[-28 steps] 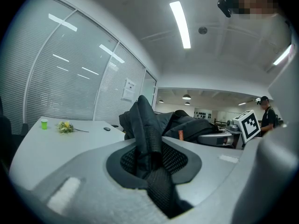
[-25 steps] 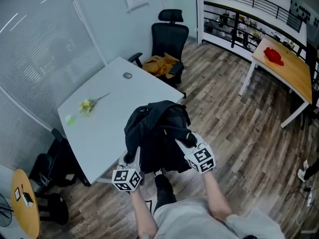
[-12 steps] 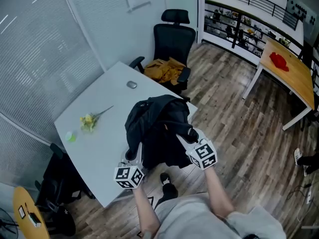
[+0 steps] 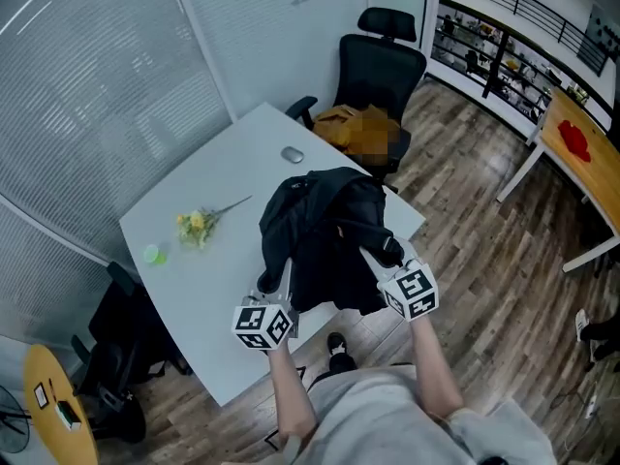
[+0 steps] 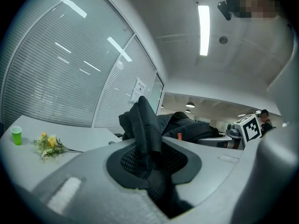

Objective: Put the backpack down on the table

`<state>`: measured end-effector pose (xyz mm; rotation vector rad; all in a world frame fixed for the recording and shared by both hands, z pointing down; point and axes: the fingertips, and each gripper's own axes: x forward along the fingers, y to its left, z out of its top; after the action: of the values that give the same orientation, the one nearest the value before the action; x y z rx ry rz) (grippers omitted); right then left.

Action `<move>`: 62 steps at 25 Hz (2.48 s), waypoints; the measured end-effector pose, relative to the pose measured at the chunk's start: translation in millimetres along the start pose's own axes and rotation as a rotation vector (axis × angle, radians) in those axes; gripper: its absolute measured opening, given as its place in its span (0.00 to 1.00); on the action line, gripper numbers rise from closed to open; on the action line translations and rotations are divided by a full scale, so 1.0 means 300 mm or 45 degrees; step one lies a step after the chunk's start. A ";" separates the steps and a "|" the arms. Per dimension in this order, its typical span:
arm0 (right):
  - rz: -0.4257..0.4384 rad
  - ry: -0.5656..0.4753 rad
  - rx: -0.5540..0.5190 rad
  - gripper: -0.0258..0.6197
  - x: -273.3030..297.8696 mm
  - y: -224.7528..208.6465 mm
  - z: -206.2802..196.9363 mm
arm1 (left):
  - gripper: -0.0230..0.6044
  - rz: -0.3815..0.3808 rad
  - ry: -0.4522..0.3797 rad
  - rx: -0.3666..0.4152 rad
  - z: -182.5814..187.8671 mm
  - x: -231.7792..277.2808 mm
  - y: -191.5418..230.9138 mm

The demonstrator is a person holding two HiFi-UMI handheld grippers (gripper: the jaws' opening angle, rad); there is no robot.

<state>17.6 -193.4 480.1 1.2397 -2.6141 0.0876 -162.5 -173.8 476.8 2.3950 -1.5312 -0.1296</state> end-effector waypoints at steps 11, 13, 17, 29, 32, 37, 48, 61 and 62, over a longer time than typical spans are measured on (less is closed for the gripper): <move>-0.023 0.017 0.052 0.23 0.235 -0.047 -0.025 | 0.15 -0.048 0.057 -0.002 0.009 0.144 0.203; -0.034 0.025 0.069 0.23 0.265 -0.054 -0.042 | 0.15 -0.060 0.075 -0.001 0.002 0.163 0.235; -0.051 0.064 0.094 0.23 0.300 -0.076 -0.095 | 0.15 -0.075 0.114 -0.017 -0.038 0.192 0.271; -0.045 0.148 0.082 0.23 0.376 -0.124 -0.172 | 0.15 -0.064 0.150 -0.096 -0.125 0.255 0.340; -0.019 0.167 0.090 0.23 0.425 -0.146 -0.182 | 0.15 -0.047 0.165 -0.101 -0.131 0.284 0.372; 0.046 0.227 0.128 0.23 0.524 -0.176 -0.218 | 0.15 -0.011 0.228 -0.125 -0.151 0.325 0.450; 0.078 0.362 0.176 0.24 0.660 -0.229 -0.342 | 0.15 0.019 0.359 -0.181 -0.259 0.411 0.573; 0.099 0.473 0.172 0.25 0.736 -0.261 -0.433 | 0.15 0.099 0.399 -0.270 -0.353 0.427 0.681; 0.104 0.482 0.169 0.25 0.742 -0.266 -0.437 | 0.15 0.108 0.401 -0.275 -0.358 0.427 0.691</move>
<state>-30.7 -391.4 657.9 1.0356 -2.3554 0.4699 -263.5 -348.6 650.3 2.0648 -1.3918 0.0918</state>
